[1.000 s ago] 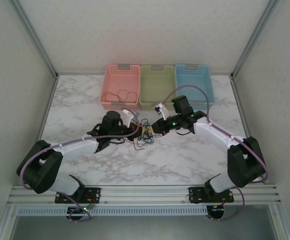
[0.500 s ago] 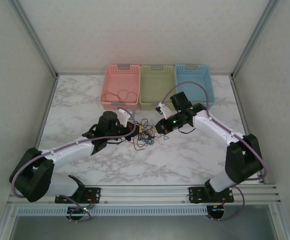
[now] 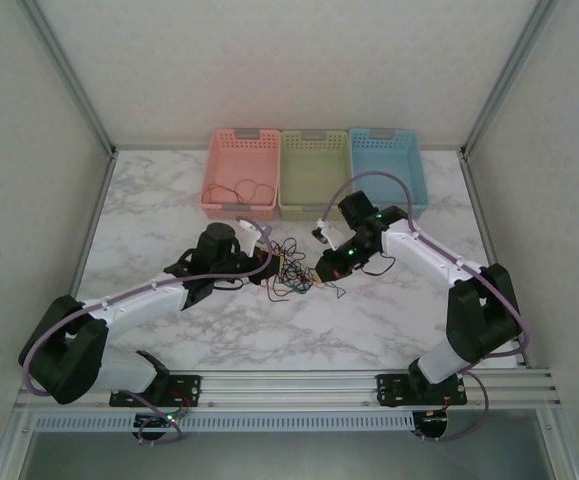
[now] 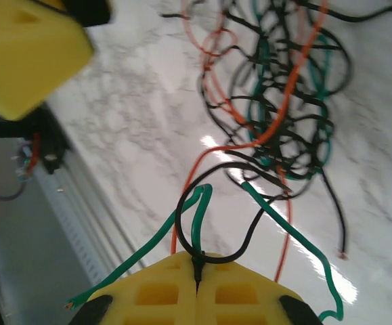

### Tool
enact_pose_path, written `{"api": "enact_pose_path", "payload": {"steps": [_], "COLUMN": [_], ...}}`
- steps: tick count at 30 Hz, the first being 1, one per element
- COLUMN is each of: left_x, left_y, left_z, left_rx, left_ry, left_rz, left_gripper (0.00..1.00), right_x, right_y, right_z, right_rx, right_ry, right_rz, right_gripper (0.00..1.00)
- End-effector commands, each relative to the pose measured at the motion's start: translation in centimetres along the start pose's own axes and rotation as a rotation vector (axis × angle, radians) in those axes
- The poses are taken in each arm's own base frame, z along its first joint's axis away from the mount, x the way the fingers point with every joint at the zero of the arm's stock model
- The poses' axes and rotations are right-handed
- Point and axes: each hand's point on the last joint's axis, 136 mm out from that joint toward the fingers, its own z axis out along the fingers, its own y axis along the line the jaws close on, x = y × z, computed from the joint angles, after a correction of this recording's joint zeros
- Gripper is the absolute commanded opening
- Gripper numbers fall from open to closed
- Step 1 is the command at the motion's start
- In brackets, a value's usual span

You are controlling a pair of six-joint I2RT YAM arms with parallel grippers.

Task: Untangle the cables

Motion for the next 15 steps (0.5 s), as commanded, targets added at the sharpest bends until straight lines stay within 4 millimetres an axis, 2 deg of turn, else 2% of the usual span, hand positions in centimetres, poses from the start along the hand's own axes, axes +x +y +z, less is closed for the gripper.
{"api": "enact_pose_path", "payload": {"steps": [1,7,13,15], "left_x": [-1.1,-1.2,-0.7,-0.2], "left_y": [-1.7,-2.2,-2.8,-3.1], "left_z": [-0.5,-0.8,-1.4,-1.3], "left_rx": [0.054,0.068,0.093,0.112], "left_ry": [-0.011,-0.015,0.014,0.038], "left_rz": [0.035,0.042,0.072,0.085], "left_gripper": [0.30,0.44,0.55,0.56], "right_x": [-1.7,-2.9,-3.2,-3.3], "right_y": [4.5,6.0,5.7,5.6], "right_z": [-1.5,-2.0,-2.0,-2.0], "right_rx": [-0.182,-0.259,-0.238,-0.239], "right_ry": [-0.083,-0.127,-0.141,-0.142], "right_rz": [-0.101,-0.139,-0.172,-0.174], "right_gripper": [0.00,0.00,0.00,0.00]}}
